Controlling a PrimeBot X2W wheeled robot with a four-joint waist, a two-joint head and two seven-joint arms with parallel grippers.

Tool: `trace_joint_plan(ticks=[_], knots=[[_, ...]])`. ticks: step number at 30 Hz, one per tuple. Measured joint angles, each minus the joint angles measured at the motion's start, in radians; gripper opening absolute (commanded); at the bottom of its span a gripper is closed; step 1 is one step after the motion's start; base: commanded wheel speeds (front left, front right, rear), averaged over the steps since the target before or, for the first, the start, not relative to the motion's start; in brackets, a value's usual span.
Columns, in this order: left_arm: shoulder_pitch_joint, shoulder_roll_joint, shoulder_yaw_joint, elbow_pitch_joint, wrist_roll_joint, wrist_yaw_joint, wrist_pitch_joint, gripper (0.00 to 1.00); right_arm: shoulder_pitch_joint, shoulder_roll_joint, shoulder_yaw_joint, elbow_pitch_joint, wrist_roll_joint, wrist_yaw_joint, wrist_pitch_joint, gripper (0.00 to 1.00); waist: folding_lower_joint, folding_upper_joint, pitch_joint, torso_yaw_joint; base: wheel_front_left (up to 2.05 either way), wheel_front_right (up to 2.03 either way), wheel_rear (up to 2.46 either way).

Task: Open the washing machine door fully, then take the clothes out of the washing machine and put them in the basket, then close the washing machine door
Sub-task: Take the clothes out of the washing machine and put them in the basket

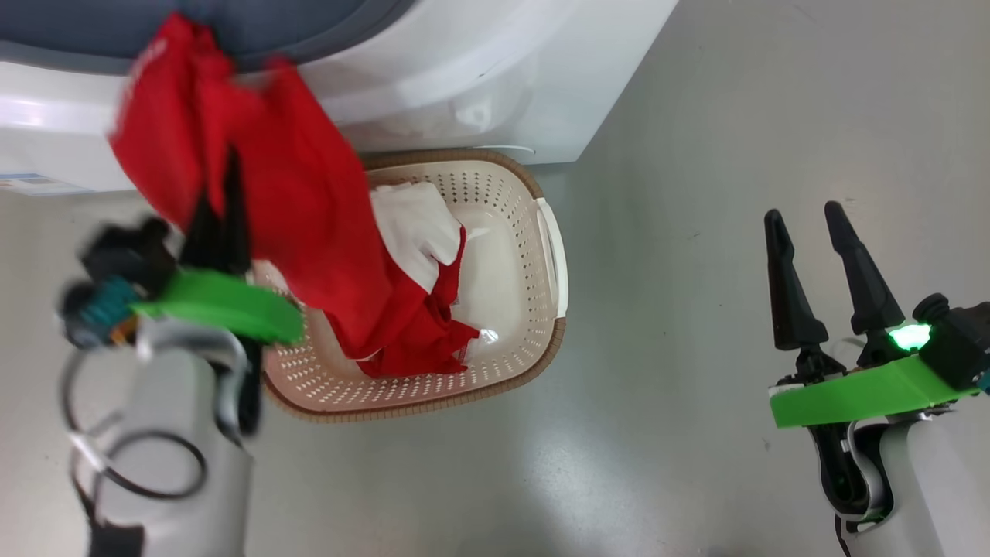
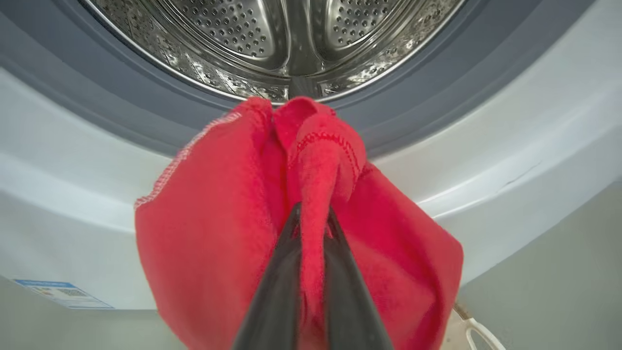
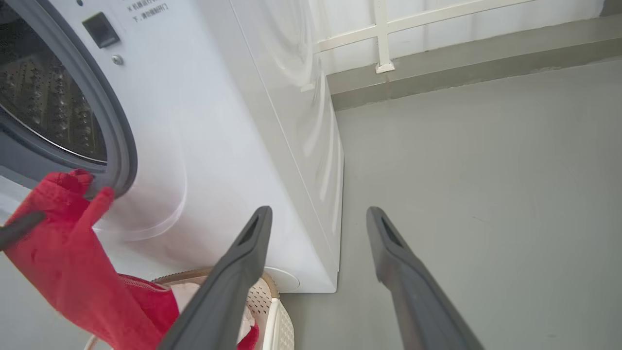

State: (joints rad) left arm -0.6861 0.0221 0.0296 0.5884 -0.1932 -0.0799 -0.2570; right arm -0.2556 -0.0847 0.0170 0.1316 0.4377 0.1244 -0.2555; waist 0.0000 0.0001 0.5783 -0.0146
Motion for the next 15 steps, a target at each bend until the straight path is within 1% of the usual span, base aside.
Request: trace_joint_plan(ticks=[5,7,8,12,15], knots=[[0.064,0.000,-0.114,0.038,-0.045,0.004,0.000,0.00,0.007,-0.002,0.003,0.000,0.000,0.000,0.000,1.00,0.0000,0.0000,0.010,0.000,0.00,0.00,0.00],[0.070,0.000,-0.161,0.072,-0.058,0.015,0.000,0.00,0.007,-0.002,0.004,-0.002,0.000,0.000,0.000,1.00,0.0000,0.0000,0.018,-0.002,0.00,0.00,0.00],[0.070,0.000,-0.161,0.072,-0.058,0.015,0.000,0.00,0.007,-0.002,0.004,-0.002,0.000,0.000,0.000,1.00,0.0000,0.0000,0.018,-0.002,0.00,0.00,0.00],[0.068,0.000,-0.230,0.160,-0.071,0.022,0.000,0.00,0.005,-0.003,0.004,-0.005,0.000,0.000,0.000,1.00,0.0000,-0.0001,0.039,-0.007,0.00,0.00,0.00],[0.053,0.002,-0.253,0.216,-0.075,0.037,0.000,0.00,0.001,-0.003,0.005,-0.007,0.000,0.000,0.000,1.00,0.0000,0.0000,0.055,-0.014,0.00,0.00,0.00]])
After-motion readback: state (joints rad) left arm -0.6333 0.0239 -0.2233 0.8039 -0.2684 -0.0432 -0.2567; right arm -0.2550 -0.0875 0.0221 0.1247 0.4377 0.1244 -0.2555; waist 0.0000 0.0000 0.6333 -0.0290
